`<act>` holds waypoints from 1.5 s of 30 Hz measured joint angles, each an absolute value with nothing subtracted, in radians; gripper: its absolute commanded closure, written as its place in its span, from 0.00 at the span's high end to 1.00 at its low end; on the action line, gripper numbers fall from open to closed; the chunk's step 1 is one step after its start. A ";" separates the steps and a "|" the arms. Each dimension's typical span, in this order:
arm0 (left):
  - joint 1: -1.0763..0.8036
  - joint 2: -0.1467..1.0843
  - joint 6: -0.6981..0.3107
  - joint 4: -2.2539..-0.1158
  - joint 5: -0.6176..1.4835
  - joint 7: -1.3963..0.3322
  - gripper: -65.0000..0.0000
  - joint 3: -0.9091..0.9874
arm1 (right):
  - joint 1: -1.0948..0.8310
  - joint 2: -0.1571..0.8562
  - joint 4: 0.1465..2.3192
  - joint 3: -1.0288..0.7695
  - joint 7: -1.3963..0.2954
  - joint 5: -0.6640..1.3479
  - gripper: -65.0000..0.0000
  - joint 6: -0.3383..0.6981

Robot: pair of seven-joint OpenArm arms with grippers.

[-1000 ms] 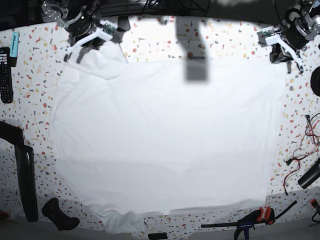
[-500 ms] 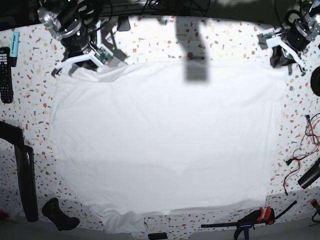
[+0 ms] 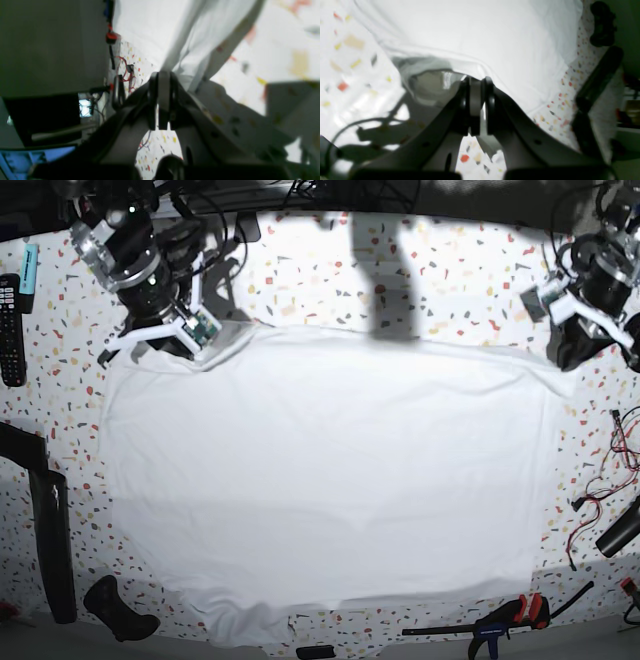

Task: Fold the T-shirt properly
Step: 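Extend both arms out over the shirt body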

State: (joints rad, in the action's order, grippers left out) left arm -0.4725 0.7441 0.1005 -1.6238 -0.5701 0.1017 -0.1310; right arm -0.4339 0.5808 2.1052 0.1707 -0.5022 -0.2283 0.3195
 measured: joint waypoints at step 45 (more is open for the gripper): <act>0.051 0.430 -0.011 -1.264 -0.149 -0.138 0.00 -0.131 | 0.333 0.463 1.479 0.484 -0.506 -0.125 0.00 0.325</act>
State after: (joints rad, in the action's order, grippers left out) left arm 0.0513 0.4297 -0.0109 -1.2644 -0.1486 -0.1383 -0.1307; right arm 0.3328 0.4629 1.4792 0.4843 -0.5064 -0.1246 0.3252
